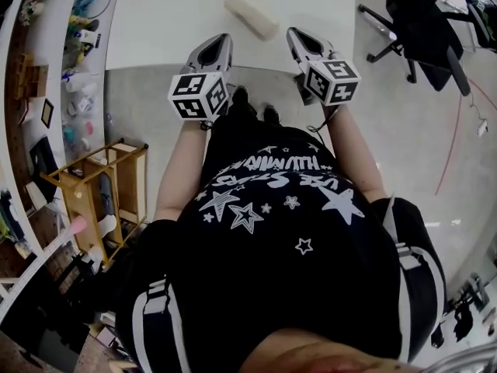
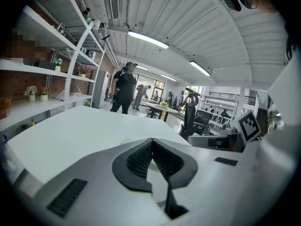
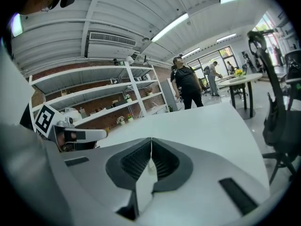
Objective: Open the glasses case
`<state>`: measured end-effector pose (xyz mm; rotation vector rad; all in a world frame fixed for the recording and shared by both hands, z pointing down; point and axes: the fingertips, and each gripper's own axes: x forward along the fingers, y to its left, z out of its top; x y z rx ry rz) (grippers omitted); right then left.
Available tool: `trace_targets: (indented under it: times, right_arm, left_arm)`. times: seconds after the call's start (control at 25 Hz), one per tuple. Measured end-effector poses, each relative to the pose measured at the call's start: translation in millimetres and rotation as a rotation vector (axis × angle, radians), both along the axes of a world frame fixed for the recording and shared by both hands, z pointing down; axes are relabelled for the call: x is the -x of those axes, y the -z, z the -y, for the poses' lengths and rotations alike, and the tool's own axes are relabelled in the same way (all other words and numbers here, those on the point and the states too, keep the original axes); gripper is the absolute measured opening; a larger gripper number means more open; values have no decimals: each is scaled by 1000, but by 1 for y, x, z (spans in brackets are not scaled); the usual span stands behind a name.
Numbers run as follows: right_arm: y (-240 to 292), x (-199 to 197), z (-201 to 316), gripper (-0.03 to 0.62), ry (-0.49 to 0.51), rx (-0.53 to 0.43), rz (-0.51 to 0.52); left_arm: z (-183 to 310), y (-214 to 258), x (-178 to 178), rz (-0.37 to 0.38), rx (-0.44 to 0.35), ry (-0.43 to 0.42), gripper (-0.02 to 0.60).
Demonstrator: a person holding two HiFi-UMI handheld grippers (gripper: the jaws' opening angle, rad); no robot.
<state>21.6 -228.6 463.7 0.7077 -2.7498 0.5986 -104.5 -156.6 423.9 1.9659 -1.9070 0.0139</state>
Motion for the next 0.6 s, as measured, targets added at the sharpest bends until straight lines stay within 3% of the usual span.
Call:
trace_targets:
  times: [0.6]
  right_arm:
    - [-21, 33, 33, 9, -173, 24, -115]
  left_arm:
    - [66, -62, 36, 23, 187, -239, 12]
